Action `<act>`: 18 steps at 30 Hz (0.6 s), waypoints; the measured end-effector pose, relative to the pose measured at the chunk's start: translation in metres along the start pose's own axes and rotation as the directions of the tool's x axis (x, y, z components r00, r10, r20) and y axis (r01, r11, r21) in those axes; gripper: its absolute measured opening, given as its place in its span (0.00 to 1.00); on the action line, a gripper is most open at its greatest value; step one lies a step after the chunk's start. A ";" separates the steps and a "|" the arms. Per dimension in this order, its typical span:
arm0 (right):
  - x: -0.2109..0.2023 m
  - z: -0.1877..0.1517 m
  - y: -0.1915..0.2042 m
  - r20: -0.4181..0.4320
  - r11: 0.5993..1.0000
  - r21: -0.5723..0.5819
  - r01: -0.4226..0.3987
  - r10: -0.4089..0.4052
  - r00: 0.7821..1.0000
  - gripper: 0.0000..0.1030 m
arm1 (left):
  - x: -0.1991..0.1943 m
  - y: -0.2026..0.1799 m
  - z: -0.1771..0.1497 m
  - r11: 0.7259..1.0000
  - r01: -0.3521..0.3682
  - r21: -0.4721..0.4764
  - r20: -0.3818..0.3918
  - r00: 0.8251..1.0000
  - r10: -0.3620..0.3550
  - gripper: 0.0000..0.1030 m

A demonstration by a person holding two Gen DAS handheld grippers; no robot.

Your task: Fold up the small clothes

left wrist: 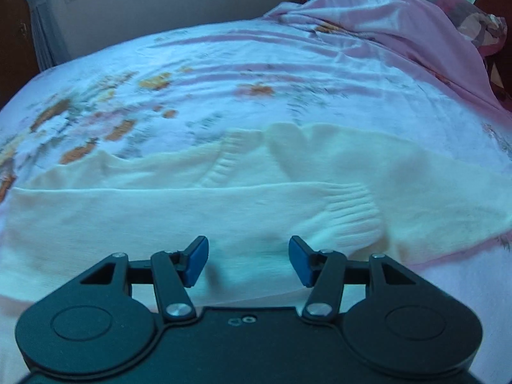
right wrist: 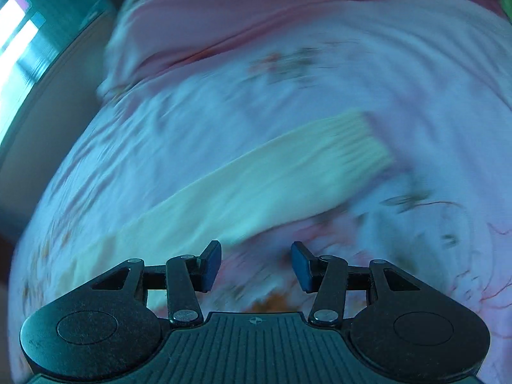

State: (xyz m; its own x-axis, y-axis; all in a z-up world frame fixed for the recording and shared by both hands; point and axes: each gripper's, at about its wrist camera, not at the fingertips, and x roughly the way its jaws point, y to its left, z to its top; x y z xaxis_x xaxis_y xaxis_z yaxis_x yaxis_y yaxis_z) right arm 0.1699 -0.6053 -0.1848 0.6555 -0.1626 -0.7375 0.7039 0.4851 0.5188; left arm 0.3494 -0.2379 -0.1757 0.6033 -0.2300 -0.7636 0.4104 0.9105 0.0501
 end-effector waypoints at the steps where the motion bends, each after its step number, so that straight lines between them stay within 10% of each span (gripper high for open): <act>1: 0.002 0.007 -0.009 0.009 0.999 0.041 -0.004 0.004 1.000 0.47 | 0.003 -0.003 0.000 1.000 0.000 -0.001 -0.006 1.000 0.000 0.52; 7: 0.012 0.030 -0.033 0.100 0.975 0.219 -0.034 0.012 0.995 0.41 | 0.011 -0.011 -0.003 1.000 -0.025 0.001 -0.014 1.000 0.025 0.52; 9: 0.010 0.033 -0.033 0.125 0.978 0.206 -0.028 0.002 0.992 0.01 | 0.010 -0.013 -0.004 0.999 -0.031 0.018 -0.008 0.999 0.032 0.52; 18: -0.007 0.027 0.011 0.225 0.999 -0.039 0.031 -0.022 0.974 0.01 | 0.009 -0.008 0.001 1.000 -0.003 -0.016 -0.029 1.000 0.003 0.49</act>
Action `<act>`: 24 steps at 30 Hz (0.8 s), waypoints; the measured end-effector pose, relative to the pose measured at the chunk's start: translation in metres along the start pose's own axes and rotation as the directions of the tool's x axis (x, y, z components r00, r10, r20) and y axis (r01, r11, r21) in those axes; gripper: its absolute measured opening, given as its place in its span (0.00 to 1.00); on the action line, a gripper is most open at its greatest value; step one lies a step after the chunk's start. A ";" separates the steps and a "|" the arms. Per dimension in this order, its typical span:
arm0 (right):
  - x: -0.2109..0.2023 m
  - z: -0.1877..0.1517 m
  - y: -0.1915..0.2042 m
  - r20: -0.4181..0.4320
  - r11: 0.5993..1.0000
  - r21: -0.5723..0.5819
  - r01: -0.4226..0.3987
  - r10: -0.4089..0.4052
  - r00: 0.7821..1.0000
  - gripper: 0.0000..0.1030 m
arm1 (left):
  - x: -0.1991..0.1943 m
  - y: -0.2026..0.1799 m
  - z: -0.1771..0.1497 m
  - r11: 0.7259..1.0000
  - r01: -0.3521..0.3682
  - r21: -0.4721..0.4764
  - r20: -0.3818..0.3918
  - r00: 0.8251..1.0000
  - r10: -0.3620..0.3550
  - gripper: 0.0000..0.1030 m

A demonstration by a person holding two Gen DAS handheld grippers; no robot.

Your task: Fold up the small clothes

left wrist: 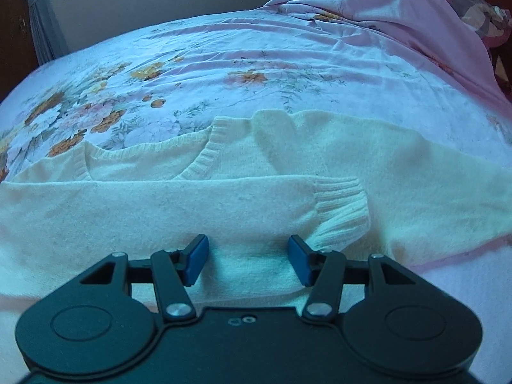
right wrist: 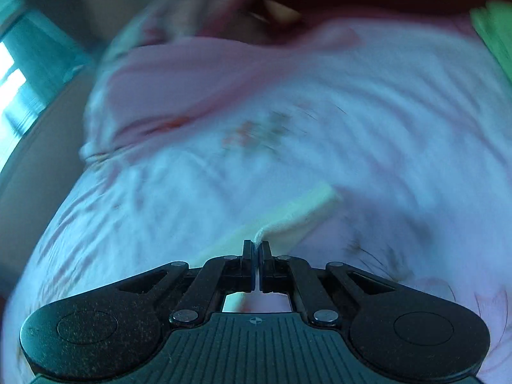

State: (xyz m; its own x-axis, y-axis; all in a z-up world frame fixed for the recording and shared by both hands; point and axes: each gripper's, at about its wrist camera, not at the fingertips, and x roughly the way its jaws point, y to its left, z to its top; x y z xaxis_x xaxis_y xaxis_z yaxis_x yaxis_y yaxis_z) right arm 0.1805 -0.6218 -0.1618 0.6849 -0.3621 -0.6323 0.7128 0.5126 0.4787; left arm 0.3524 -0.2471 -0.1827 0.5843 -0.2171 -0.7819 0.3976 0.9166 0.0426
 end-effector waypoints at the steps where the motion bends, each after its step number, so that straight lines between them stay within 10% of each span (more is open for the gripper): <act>1: -0.007 -0.001 0.013 0.021 0.999 -0.044 -0.029 0.030 0.999 0.01 | -0.002 0.004 0.001 1.000 0.015 -0.016 -0.001 1.000 -0.015 0.49; 7: -0.046 -0.028 0.124 0.039 0.924 -0.278 -0.263 0.285 0.958 0.01 | -0.029 0.050 0.005 0.996 0.025 -0.089 0.055 0.998 -0.020 0.48; 13: -0.073 -0.132 0.259 -0.150 0.725 -0.454 -0.518 0.510 0.847 0.01 | -0.049 0.135 -0.005 0.981 -0.051 -0.187 0.078 0.995 0.067 0.48; 17: -0.058 -0.233 0.315 -0.388 0.601 -0.504 -0.620 0.483 0.785 0.01 | -0.057 0.190 -0.019 0.960 -0.122 -0.253 0.052 0.989 0.139 0.50; 24: -0.032 -0.285 0.307 -0.544 0.610 -0.435 -0.662 0.407 0.734 0.02 | -0.061 0.234 -0.033 0.940 -0.036 -0.341 0.037 0.998 0.052 0.70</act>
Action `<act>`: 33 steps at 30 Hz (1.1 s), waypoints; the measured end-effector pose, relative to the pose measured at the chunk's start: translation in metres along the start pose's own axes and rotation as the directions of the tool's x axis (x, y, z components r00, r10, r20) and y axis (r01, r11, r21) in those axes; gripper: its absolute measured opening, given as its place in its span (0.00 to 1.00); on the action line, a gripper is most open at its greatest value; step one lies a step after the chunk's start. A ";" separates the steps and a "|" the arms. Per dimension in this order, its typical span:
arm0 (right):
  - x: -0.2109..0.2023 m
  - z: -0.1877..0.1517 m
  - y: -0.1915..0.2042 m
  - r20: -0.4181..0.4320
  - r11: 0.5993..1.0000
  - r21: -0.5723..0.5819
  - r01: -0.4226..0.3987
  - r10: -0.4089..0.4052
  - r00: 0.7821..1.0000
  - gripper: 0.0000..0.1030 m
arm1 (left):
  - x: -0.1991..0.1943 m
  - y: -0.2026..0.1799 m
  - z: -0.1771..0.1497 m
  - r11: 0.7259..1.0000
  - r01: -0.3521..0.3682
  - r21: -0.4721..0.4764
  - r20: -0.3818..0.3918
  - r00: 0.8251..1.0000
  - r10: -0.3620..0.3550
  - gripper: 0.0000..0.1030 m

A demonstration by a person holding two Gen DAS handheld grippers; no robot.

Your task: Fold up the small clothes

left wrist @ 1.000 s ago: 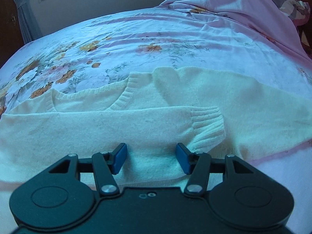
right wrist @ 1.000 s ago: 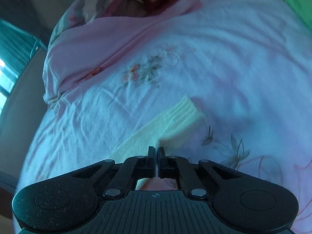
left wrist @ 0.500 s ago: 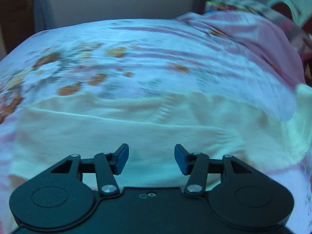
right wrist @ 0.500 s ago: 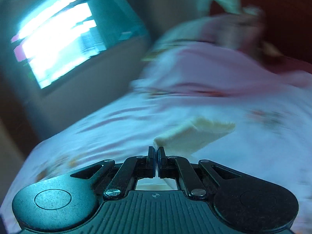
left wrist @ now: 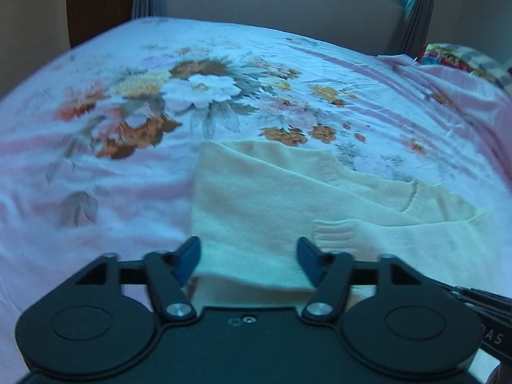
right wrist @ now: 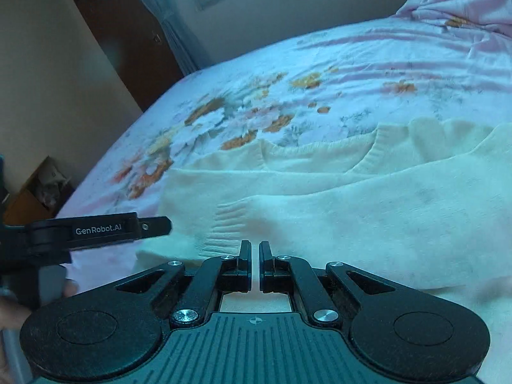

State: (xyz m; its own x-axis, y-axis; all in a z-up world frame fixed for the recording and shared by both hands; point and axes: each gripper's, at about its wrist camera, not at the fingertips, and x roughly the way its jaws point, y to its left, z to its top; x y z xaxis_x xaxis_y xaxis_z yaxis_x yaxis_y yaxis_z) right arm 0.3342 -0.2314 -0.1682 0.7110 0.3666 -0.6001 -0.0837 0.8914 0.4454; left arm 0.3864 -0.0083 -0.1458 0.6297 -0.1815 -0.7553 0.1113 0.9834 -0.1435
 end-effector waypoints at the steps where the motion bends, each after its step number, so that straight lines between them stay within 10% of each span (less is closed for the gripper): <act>1: -0.006 0.002 -0.004 0.016 1.000 -0.002 0.005 -0.005 1.000 0.02 | 0.000 -0.001 -0.001 1.000 0.026 -0.008 -0.006 1.000 -0.026 0.71; 6: -0.039 0.013 -0.032 0.076 0.996 0.036 0.077 -0.079 0.994 0.02 | 0.009 -0.024 -0.008 0.992 0.119 -0.026 -0.038 0.992 -0.120 0.82; 9: -0.056 0.012 -0.051 0.089 0.993 0.072 0.091 -0.098 0.991 0.02 | 0.027 -0.033 -0.011 0.987 0.154 -0.048 -0.089 0.983 -0.158 0.41; 13: -0.080 0.006 -0.069 0.117 0.989 0.115 0.093 -0.106 0.987 0.02 | 0.042 -0.030 -0.015 0.976 0.165 -0.140 -0.101 0.978 -0.180 0.35; 15: -0.085 0.005 -0.077 0.122 0.986 0.129 0.107 -0.123 0.985 0.02 | 0.043 -0.031 -0.015 0.973 0.176 -0.151 -0.087 0.978 -0.190 0.05; 26: -0.092 0.028 -0.100 0.187 0.965 0.162 0.206 -0.235 0.954 0.02 | -0.023 -0.013 0.031 0.969 0.201 -0.143 0.138 0.974 -0.181 0.04; 33: -0.041 0.022 -0.087 0.070 0.947 0.086 0.310 -0.316 0.946 0.02 | 0.024 0.018 0.004 0.994 0.011 -0.107 -0.016 1.000 -0.013 0.06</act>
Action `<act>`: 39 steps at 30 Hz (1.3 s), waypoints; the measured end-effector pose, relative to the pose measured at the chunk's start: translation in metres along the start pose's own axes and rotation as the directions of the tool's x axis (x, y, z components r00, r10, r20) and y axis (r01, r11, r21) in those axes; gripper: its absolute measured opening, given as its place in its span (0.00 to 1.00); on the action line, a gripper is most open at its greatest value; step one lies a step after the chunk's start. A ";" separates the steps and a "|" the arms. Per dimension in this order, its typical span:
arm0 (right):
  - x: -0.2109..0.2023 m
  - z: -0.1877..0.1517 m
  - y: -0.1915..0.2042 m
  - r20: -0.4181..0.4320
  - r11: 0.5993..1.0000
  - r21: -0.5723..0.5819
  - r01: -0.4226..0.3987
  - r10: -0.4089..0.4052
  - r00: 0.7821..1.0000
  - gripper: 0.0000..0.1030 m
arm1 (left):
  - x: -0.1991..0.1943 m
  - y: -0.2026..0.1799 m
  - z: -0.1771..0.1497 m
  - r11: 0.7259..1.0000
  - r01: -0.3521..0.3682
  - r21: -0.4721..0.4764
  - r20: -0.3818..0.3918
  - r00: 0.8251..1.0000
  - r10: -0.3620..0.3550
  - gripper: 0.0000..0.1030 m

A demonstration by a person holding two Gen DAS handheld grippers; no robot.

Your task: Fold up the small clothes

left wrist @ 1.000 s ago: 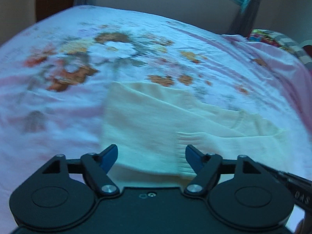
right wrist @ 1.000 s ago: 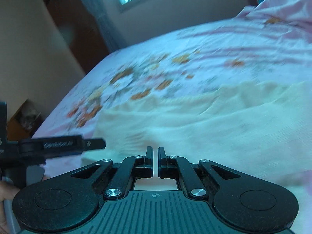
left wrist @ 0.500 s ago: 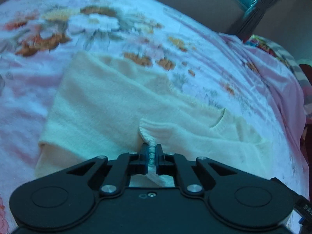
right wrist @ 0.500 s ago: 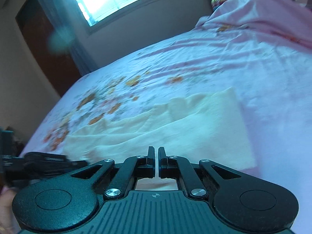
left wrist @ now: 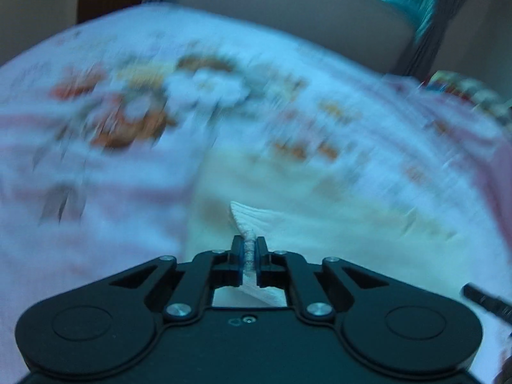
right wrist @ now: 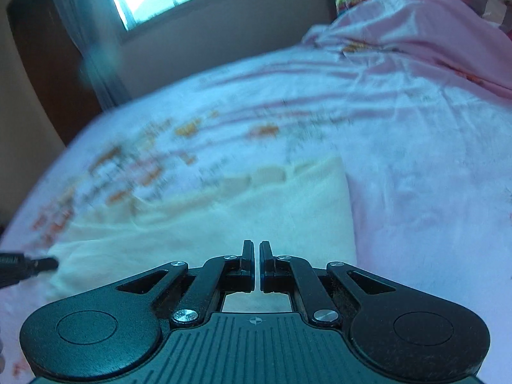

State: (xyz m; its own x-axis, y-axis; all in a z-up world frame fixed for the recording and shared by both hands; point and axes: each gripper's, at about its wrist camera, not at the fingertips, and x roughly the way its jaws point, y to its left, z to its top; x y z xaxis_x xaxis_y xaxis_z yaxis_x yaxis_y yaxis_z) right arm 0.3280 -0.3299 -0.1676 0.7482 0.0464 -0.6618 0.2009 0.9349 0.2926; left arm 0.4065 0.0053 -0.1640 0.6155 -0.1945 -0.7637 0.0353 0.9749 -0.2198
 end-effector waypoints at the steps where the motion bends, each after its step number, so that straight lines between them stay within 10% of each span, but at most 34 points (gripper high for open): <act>1: 0.011 -0.005 -0.001 -0.045 0.999 -0.013 0.029 -0.030 0.999 0.02 | 0.006 0.004 -0.004 1.000 -0.025 0.001 -0.021 0.999 0.025 0.09; 8: 0.004 0.004 -0.004 -0.020 0.999 0.021 -0.035 0.036 0.999 0.02 | -0.035 0.005 0.006 0.999 -0.034 0.039 0.098 0.995 0.031 0.23; 16: 0.037 -0.002 0.008 -0.129 0.999 -0.045 0.006 -0.012 0.992 0.02 | 0.012 -0.040 -0.016 0.980 -0.083 0.183 -0.014 0.996 0.087 0.27; 31: -0.011 -0.015 0.014 -0.054 0.997 -0.077 -0.018 0.014 0.998 0.03 | -0.020 -0.052 -0.041 0.954 -0.106 0.280 0.037 0.994 0.100 0.26; 39: -0.017 -0.038 0.014 -0.155 0.998 -0.065 -0.016 0.006 0.988 0.03 | -0.031 -0.057 -0.057 0.950 -0.113 0.292 0.019 0.994 0.112 0.26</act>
State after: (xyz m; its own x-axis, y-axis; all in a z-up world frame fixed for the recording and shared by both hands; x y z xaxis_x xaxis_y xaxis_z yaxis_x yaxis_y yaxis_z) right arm 0.2942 -0.3036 -0.1790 0.6427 0.1056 -0.7588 0.1470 0.9550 0.2574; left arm 0.3403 -0.0505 -0.1620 0.6306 -0.0818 -0.7718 0.1937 0.9795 0.0545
